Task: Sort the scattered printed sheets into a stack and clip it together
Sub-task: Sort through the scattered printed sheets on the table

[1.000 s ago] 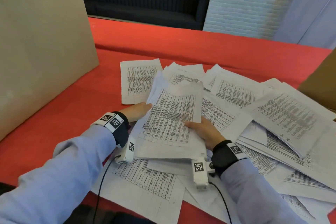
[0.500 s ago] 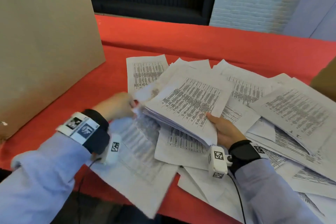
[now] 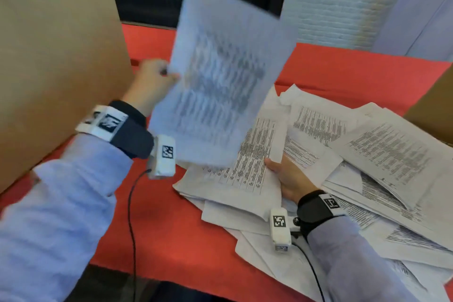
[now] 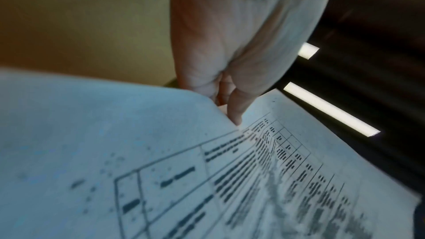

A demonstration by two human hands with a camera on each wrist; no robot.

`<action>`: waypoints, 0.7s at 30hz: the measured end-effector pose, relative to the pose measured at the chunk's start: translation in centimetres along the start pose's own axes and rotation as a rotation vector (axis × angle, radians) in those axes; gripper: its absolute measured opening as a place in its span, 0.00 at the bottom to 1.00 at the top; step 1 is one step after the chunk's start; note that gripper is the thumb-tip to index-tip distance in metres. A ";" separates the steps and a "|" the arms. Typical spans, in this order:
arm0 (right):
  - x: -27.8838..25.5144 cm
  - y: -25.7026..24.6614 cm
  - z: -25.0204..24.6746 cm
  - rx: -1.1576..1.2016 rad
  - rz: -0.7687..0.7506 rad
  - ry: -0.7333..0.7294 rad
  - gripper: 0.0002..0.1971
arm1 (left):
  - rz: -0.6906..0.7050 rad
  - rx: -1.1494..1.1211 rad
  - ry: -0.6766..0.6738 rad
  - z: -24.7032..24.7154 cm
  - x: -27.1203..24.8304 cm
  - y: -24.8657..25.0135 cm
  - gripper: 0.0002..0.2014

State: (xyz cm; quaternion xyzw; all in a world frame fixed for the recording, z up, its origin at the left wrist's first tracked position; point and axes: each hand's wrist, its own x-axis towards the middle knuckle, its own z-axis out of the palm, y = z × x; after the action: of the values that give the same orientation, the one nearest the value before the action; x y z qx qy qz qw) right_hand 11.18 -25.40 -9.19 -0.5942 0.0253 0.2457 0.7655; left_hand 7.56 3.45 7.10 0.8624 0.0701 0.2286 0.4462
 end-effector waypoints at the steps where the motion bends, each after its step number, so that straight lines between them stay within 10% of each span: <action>1: -0.1 -0.1 0.1 0.005 -0.005 -0.002 0.21 | -0.063 0.014 -0.060 1.5 0.8 -1.7 0.08; 9: -1.6 -1.0 0.9 -0.052 -0.052 -0.101 0.18 | -0.417 0.184 -0.308 10.3 -1.9 -7.0 0.07; 15: -1.0 -1.1 0.2 -0.011 0.004 0.039 0.21 | -0.448 0.366 -0.502 11.4 -2.6 -8.3 0.30; 21: -0.7 -1.4 1.6 -0.194 -0.030 -0.009 0.17 | -0.562 -0.004 -0.466 10.6 -2.7 -8.4 0.30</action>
State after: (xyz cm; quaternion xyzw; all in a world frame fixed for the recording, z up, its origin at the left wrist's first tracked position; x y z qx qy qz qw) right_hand 10.70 -24.45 -7.26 -0.6649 -0.0110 0.2382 0.7078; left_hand 10.74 -0.30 -5.79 0.8377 0.2003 -0.1053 0.4971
